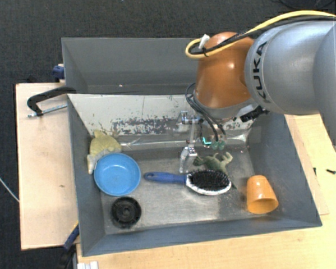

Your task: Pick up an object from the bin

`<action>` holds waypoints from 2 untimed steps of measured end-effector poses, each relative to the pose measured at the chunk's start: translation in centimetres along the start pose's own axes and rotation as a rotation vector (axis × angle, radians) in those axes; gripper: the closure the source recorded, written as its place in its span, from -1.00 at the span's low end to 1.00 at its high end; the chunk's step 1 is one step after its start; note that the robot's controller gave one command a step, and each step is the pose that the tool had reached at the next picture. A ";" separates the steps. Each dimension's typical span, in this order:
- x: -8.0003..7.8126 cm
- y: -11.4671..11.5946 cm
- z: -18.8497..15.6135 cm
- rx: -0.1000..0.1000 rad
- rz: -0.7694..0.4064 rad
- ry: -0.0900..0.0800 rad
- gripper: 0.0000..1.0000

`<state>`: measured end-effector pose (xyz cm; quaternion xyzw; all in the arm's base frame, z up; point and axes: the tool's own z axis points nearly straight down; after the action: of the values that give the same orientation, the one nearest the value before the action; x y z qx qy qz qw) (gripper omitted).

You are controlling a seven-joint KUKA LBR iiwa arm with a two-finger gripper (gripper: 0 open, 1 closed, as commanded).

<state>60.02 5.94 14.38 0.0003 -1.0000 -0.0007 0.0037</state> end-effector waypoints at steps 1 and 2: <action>4.6 -6.5 7.1 -0.004 0.213 -0.014 -1.00; 4.3 -6.6 6.8 -0.003 0.214 -0.025 1.00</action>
Offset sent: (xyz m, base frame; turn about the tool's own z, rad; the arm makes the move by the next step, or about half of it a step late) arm -0.0493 -0.0670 -0.0738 0.2140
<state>55.69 -0.68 7.59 -0.1065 -0.9943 -0.0017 -0.0088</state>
